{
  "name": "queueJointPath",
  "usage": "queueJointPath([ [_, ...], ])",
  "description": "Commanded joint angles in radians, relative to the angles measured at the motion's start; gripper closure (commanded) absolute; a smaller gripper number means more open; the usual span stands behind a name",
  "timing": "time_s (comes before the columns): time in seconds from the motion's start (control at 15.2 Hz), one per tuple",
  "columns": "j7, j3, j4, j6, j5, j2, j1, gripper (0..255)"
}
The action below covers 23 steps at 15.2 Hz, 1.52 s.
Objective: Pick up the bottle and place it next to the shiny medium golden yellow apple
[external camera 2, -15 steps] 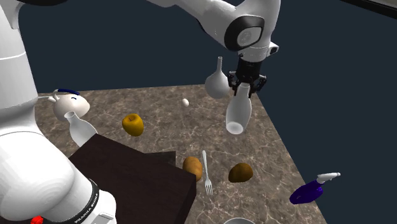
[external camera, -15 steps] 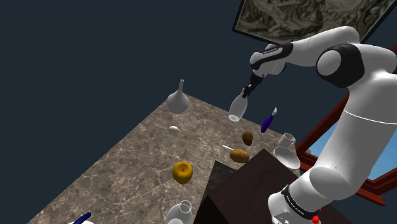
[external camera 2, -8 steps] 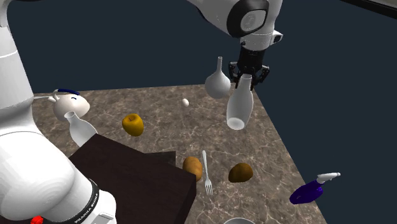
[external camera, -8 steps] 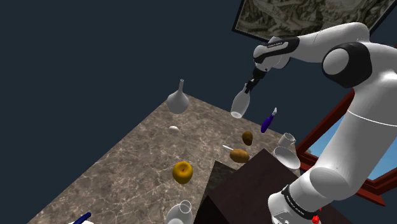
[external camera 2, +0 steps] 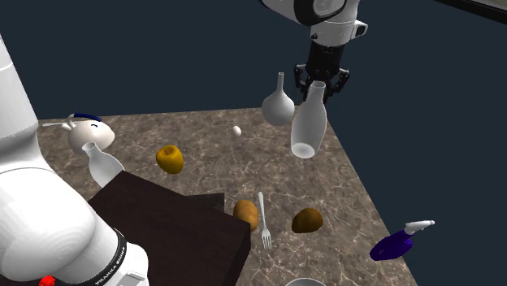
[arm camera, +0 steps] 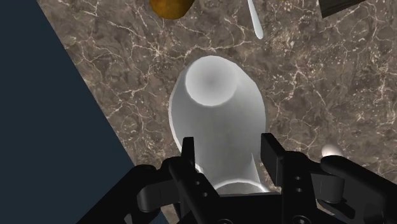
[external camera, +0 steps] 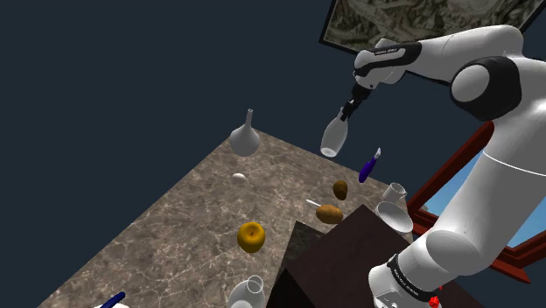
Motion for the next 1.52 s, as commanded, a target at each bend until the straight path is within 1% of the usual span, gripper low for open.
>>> queueJointPath([
  [0.0, 0.004, -0.002, 0.019, -0.026, -0.006, -0.008, 0.001, 255],
  [0.92, 0.026, -0.009, 0.162, -0.195, -0.027, -0.038, -0.001, 255],
  [1.19, 0.124, 0.018, 0.006, -0.150, -0.089, -0.167, 0.067, 255],
  [1.45, 0.229, 0.059, -0.123, -0.120, -0.141, -0.280, 0.118, 255],
])
